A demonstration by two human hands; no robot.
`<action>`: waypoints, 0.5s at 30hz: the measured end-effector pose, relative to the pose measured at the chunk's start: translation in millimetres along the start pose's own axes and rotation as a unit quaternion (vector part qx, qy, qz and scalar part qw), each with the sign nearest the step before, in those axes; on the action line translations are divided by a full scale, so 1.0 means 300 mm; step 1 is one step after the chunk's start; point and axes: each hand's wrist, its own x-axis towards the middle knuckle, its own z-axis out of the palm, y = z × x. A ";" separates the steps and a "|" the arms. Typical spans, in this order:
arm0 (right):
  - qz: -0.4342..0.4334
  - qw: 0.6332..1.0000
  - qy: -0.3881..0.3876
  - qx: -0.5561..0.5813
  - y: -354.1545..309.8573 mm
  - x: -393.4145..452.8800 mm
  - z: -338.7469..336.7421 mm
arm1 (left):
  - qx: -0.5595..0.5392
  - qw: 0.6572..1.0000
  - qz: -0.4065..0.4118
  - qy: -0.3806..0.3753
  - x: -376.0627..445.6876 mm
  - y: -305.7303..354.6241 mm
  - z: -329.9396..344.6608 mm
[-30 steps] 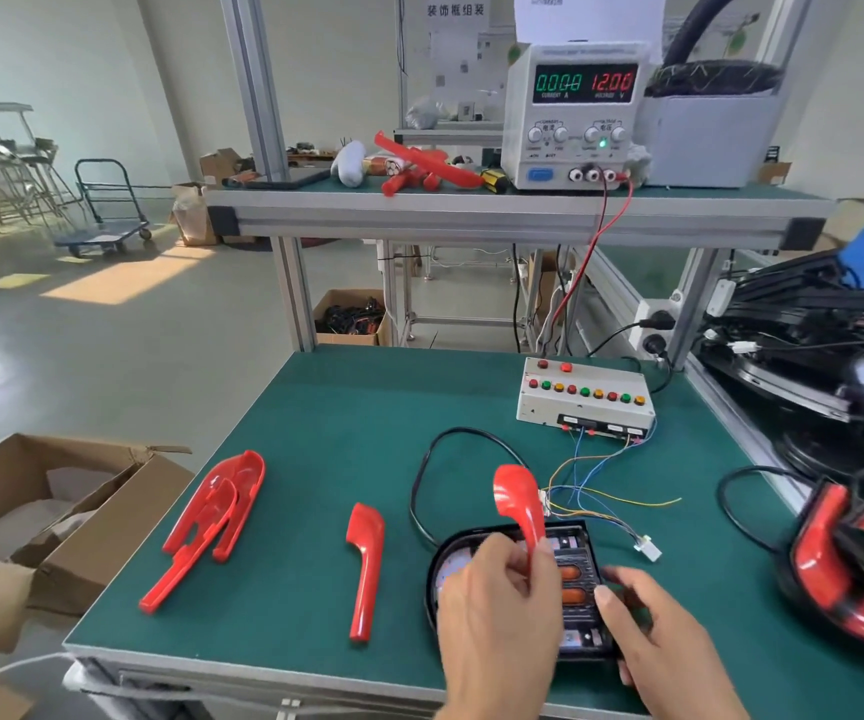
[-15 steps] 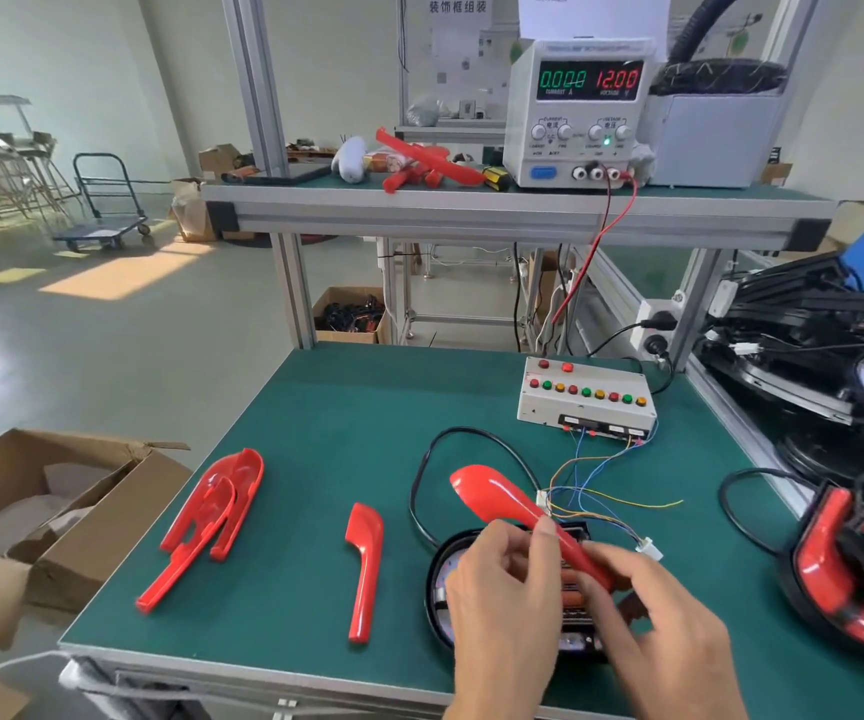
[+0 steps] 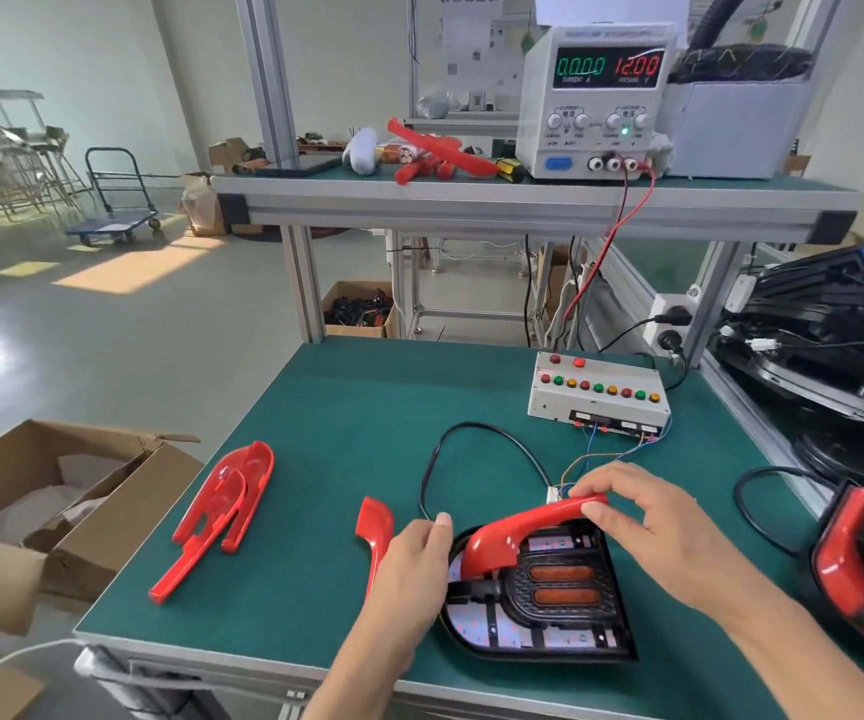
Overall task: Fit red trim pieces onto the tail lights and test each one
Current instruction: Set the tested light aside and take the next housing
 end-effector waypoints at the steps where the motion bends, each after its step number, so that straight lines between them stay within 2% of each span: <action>1: 0.006 1.000 0.000 0.010 0.010 0.002 0.011 | -0.001 1.000 -0.010 -0.011 0.014 -0.005 0.002; 6: 0.030 0.998 0.015 0.049 0.049 -0.009 0.070 | -0.042 0.998 -0.028 -0.048 0.040 -0.023 0.004; 15: 0.055 0.994 0.039 0.085 0.073 -0.041 0.094 | -0.133 0.989 0.020 -0.055 0.000 -0.034 0.031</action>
